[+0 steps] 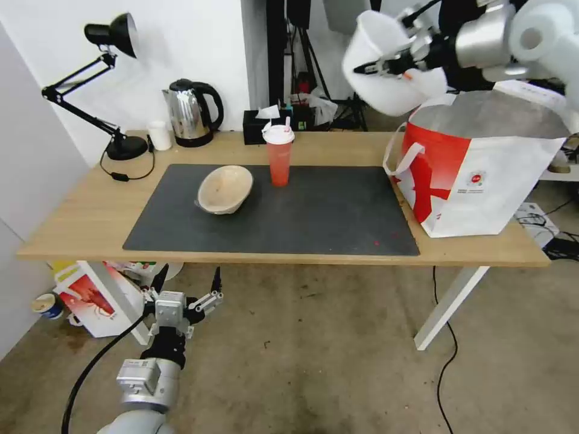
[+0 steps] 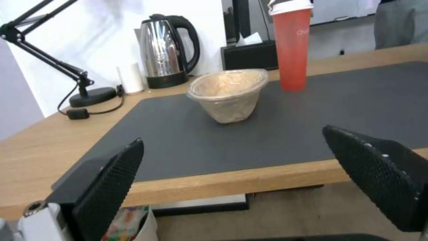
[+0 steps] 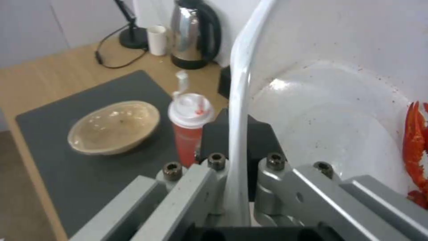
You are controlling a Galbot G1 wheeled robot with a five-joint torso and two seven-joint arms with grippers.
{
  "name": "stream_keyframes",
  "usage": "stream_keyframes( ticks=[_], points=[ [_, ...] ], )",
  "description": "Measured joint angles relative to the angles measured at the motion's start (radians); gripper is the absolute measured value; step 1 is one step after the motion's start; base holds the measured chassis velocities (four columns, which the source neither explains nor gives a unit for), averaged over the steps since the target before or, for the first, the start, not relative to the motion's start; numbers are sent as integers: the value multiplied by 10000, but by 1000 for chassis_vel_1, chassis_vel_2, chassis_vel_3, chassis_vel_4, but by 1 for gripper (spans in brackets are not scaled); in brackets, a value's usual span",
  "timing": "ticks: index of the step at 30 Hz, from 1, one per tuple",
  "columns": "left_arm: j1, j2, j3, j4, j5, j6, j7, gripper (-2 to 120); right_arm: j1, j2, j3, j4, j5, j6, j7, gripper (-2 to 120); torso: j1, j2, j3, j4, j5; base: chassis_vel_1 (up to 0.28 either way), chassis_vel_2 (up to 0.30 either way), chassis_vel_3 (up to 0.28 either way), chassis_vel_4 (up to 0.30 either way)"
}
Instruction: Pick up the trash from the table and place it into the takeout bag.
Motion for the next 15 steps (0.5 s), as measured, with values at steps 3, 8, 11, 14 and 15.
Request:
stream_keyframes(
  ticks=[3, 8, 11, 14, 15],
  points=[
    [0, 0, 0, 0, 0, 0, 0, 100, 12, -199, -4, -253, -182, 0, -134, 0, 1, 0, 0, 2, 0, 0, 0, 0, 0],
    [0, 0, 0, 0, 0, 0, 0, 100, -60, -620, 13, -865, -535, 35, -477, 0, 1, 0, 0, -1, 0, 0, 0, 0, 0],
    [0, 0, 0, 0, 0, 0, 0, 100, -227, -791, 163, -1089, -647, 61, -565, 0, 1, 0, 0, 0, -1, 0, 0, 0, 0],
    [0, 0, 0, 0, 0, 0, 0, 100, -472, -919, 332, -1253, -723, 89, -607, 0, 1, 0, -1, 1, -1, 0, 0, 0, 0],
    [0, 0, 0, 0, 0, 0, 0, 100, -689, -1007, 504, -1352, -819, 116, -644, 0, 1, 0, 0, 1, 2, 0, 0, 0, 0]
  ],
)
